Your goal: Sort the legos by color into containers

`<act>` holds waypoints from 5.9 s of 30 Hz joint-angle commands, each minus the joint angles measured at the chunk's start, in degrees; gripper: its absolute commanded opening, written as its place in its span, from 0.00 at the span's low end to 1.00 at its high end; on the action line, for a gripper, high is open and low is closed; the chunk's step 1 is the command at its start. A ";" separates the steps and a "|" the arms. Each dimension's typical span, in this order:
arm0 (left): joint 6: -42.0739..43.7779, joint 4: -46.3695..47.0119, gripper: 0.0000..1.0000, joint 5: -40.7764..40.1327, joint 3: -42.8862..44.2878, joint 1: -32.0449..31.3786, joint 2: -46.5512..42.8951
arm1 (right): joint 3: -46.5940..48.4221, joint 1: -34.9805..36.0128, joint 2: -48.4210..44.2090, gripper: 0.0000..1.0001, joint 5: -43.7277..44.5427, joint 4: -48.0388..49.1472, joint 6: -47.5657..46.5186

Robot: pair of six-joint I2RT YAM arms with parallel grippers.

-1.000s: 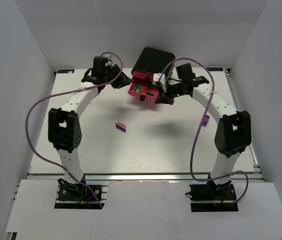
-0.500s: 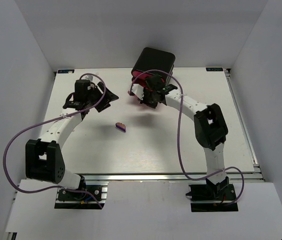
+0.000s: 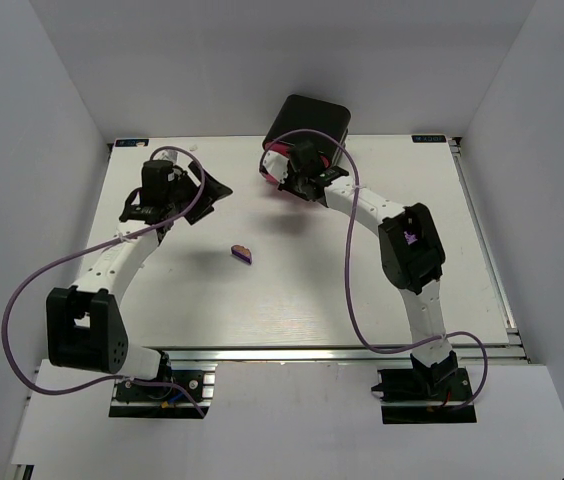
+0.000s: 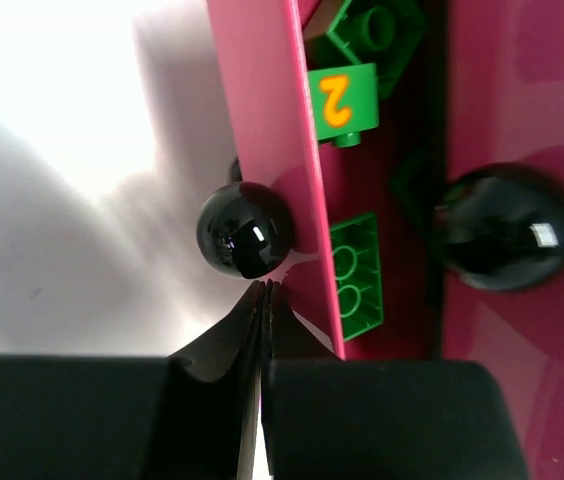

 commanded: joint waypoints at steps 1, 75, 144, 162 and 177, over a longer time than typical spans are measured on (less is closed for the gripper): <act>-0.69 1.32 0.84 -0.18 -1.66 0.21 -3.53 | 2.47 -0.38 0.47 0.00 4.73 7.79 0.23; -29.43 48.68 0.46 5.00 28.39 -12.80 59.13 | -25.83 -29.64 -34.60 0.10 -59.16 -5.73 18.78; -6.41 -8.18 0.90 -17.77 -8.51 -5.77 -9.07 | -25.13 -36.67 -13.33 0.42 -8.27 -15.31 44.90; -19.33 -14.06 0.76 -7.13 -7.29 -6.29 2.17 | -10.21 -15.76 -17.30 0.04 -36.05 -7.31 0.06; -20.38 -21.18 0.81 -6.95 2.81 -6.82 13.33 | 12.30 -6.70 2.84 0.65 -19.61 -9.25 0.06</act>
